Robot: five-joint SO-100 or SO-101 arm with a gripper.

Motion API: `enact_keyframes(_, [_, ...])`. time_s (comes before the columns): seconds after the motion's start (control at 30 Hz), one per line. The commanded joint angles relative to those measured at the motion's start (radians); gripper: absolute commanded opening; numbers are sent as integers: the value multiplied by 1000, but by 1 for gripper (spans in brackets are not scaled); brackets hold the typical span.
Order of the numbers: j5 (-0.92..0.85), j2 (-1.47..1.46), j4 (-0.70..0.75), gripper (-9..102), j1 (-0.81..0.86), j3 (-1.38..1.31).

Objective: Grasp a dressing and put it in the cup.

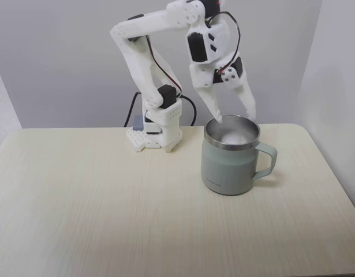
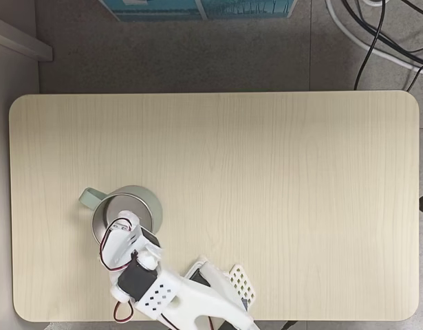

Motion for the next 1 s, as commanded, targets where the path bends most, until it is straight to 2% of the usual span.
enact_keyframes(0.0, [-11, -25, 6, 29, 2, 11])
enact_keyframes(0.97, [12, -74, 41, 28, -31, 34])
